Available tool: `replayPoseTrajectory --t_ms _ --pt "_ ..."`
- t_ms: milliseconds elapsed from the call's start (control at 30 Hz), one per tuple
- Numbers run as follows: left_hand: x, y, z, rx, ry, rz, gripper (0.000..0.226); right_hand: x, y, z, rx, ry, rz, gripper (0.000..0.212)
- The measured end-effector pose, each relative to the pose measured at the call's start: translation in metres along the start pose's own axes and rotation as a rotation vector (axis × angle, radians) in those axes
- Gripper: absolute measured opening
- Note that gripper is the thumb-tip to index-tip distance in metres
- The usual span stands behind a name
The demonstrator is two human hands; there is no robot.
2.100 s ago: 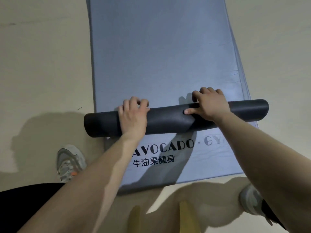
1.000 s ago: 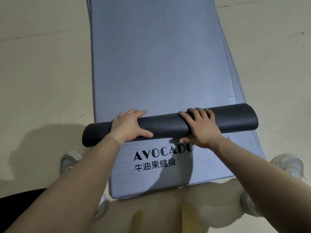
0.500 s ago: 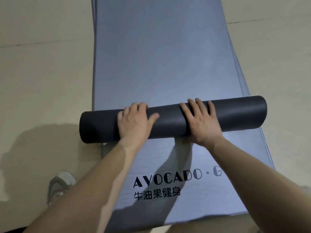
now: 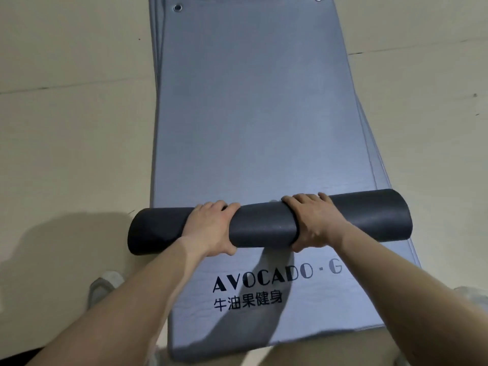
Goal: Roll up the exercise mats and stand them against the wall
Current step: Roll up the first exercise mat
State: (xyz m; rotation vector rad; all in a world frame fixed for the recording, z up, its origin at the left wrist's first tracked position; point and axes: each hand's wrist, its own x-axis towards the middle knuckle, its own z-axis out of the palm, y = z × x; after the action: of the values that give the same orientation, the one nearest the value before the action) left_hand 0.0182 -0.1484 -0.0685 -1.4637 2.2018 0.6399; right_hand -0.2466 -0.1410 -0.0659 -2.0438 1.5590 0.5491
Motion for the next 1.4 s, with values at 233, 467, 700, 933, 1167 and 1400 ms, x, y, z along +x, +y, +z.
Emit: replayPoseTrajectory --t_ms 233,467,700,933,1167,1400 --pt "0.024 -0.011 -0.045 -0.207 -0.310 -0.036 0.097 -0.042 -0.013 0.046 -0.148 0.212 0.173 0.134" --pt "-0.015 0.002 -0.023 0.122 0.463 -0.091 0.076 0.019 0.008 -0.037 -0.025 0.235 0.069 0.118" --pt "0.063 -0.025 -0.039 -0.001 0.238 -0.080 0.129 0.023 0.033 0.000 -0.226 0.394 0.064 0.134" --pt "0.086 -0.035 -0.038 0.206 0.364 -0.023 0.129 0.085 0.056 -0.032 -0.229 0.382 0.055 0.130" --pt "0.049 -0.025 -0.047 0.060 0.190 -0.023 0.112 0.042 0.033 -0.041 -0.116 0.176 0.040 0.120" --pt "-0.017 0.004 -0.017 -0.037 -0.150 0.020 0.117 -0.048 -0.001 0.008 -0.131 0.055 0.030 0.126"
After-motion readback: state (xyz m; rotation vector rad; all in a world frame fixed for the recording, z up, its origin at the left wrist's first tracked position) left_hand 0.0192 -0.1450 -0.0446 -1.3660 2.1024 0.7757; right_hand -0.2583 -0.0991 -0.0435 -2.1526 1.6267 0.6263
